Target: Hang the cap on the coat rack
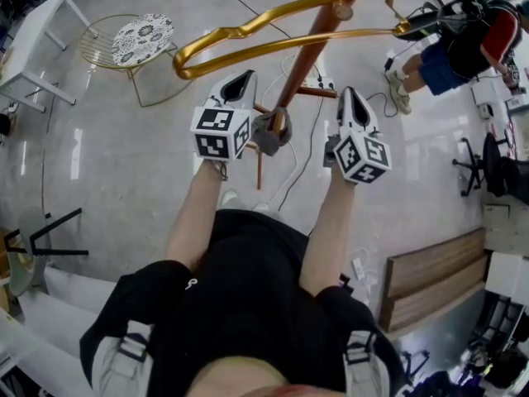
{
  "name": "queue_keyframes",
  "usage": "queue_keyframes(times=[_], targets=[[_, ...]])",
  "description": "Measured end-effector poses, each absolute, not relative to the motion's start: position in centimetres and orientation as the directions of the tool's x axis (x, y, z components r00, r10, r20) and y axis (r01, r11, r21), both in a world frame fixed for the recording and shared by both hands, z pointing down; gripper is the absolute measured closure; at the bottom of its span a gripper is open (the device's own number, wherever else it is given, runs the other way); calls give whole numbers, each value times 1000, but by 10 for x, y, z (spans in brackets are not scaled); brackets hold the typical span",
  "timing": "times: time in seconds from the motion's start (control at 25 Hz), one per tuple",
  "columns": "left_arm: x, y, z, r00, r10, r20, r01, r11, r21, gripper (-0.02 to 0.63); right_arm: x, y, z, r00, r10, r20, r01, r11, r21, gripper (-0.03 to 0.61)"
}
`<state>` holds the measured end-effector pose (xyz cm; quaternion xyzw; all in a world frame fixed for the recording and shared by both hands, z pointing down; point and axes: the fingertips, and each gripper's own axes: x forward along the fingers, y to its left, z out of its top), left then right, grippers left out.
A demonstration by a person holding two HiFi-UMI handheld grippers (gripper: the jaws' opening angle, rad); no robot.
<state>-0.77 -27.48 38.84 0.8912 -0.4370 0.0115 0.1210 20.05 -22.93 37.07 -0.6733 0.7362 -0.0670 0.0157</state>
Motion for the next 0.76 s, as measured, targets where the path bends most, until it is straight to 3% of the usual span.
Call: queue_keyframes(times=[0.76], targets=[[-4, -263, 398, 616, -775, 139, -784, -588, 197, 614, 199, -226, 368, -115, -992, 49, -990, 111, -87, 581]])
